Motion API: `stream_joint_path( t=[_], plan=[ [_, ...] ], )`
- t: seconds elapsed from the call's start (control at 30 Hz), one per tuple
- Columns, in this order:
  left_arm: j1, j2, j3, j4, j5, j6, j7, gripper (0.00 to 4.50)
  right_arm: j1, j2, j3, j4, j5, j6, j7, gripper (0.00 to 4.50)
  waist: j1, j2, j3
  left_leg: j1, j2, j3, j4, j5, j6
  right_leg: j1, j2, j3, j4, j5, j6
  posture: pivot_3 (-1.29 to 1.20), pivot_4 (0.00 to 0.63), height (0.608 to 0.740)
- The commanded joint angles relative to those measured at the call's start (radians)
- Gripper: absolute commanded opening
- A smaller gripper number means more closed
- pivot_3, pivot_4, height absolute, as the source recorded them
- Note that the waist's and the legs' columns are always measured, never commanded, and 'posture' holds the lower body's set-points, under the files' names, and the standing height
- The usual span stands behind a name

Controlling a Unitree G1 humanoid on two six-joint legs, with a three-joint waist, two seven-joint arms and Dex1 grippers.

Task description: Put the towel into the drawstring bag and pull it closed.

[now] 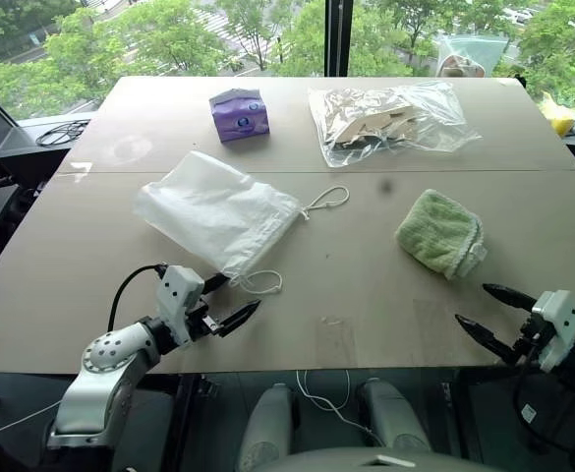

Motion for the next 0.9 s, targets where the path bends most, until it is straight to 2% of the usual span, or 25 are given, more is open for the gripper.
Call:
stream_joint_path(
  t=[0.03, 0.13, 0.7, 0.77, 0.9],
  plan=[
    [0.051, 0.008, 0.015, -0.003, -0.008, 0.006, -0.021, 4.5, -0.019, -0.017, -0.011, -0.015, 0.005, -0.016, 0.014, 4.41, 0.0, 0.0, 0.0, 0.0, 0.0, 0.0, 0.0, 0.0, 0.0, 0.0, 0.0, 0.0, 0.0, 0.0, 0.0, 0.0, 0.15, 0.74],
    [0.087, 0.012, 0.045, -0.029, -0.061, 0.018, -0.054, 4.5, -0.037, -0.015, -0.004, 0.001, 0.003, -0.019, 0.024, 4.41, -0.005, 0.0, 0.0, 0.0, 0.002, 0.0, -0.001, 0.0, 0.0, -0.001, 0.0, 0.001, -0.001, 0.0, 0.0, 0.0, 0.15, 0.74],
    [0.104, -0.006, 0.054, -0.055, -0.05, -0.018, -0.017, 4.5, -0.031, -0.001, 0.001, -0.004, 0.006, -0.011, 0.036, 4.41, 0.002, 0.0, 0.0, -0.001, 0.001, 0.002, -0.001, 0.0, 0.0, -0.001, 0.0, 0.0, -0.003, 0.0, 0.0, 0.0, 0.15, 0.74],
    [0.091, -0.013, 0.064, -0.085, -0.075, 0.013, 0.009, 4.5, -0.015, -0.015, 0.01, -0.029, 0.016, 0.007, 0.061, 4.41, 0.003, 0.0, 0.0, -0.001, 0.001, 0.002, -0.001, 0.0, 0.0, -0.001, 0.0, 0.0, -0.003, 0.0, 0.0, 0.0, 0.15, 0.74],
    [0.012, -0.012, 0.056, -0.196, -0.147, 0.111, 0.054, 4.5, -0.004, -0.045, 0.019, -0.202, 0.134, 0.148, 0.075, 4.41, 0.005, -0.001, 0.001, -0.002, 0.001, 0.001, -0.001, 0.0, 0.0, -0.001, 0.001, 0.0, -0.002, 0.0, 0.0, 0.0, 0.15, 0.74]
  ],
)
